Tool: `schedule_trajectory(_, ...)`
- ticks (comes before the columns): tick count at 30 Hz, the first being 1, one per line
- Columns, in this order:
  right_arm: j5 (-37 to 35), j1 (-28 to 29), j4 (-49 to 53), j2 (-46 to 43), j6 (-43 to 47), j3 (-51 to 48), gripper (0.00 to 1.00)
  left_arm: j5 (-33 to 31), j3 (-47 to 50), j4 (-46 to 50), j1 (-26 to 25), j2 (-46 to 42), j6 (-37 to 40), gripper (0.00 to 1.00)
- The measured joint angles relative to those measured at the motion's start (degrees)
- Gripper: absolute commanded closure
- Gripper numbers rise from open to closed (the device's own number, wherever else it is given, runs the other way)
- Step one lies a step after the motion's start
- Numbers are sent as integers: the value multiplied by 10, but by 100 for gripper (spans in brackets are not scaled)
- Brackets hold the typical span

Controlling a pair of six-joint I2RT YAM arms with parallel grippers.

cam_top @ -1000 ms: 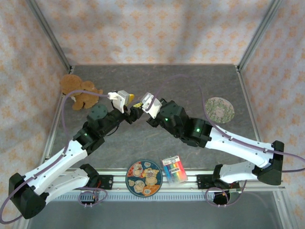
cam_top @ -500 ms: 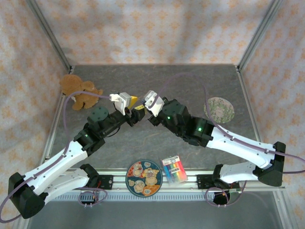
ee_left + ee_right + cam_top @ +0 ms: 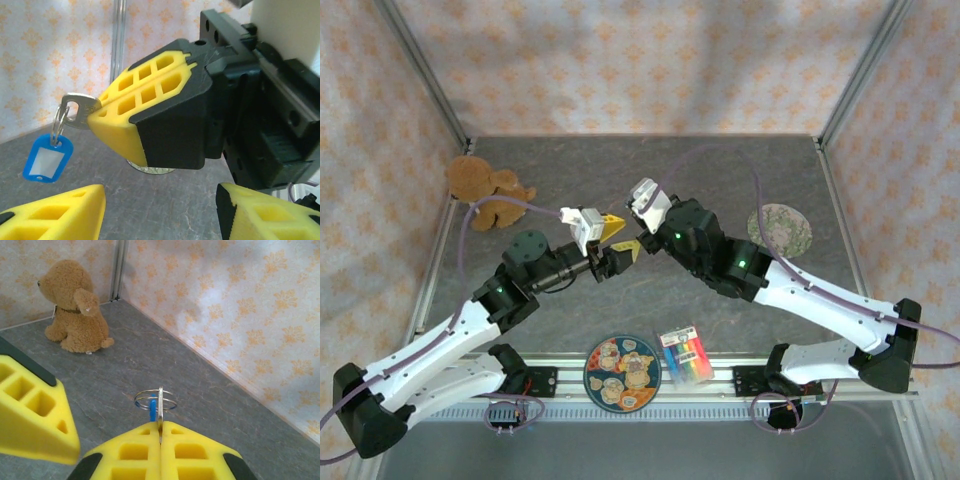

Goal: Remove the keys from the keyring

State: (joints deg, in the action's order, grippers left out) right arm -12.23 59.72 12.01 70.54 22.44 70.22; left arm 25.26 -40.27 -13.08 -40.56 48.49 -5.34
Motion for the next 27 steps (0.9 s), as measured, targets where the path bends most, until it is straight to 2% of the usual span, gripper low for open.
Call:
schedule_trajectory(8, 99, -69, 19, -26, -13, -5, 100, -20, 15, -1, 0, -51, -7, 28)
schedule_trajectory(12, 154, -77, 21, -62, -8, -22, 100, -19, 19, -3, 0, -59, 11, 26)
schedule_trajectory(13, 169, -77, 21, -70, -4, -26, 100, -18, 19, -1, 0, -58, 21, 22)
schedule_trajectory(16, 204, -77, 21, -85, 7, -38, 100, -18, 17, 5, -6, -52, 51, 1)
schedule_trajectory(27, 252, -77, 26, -87, 23, -45, 100, -30, -5, 23, -34, -16, 145, 3)
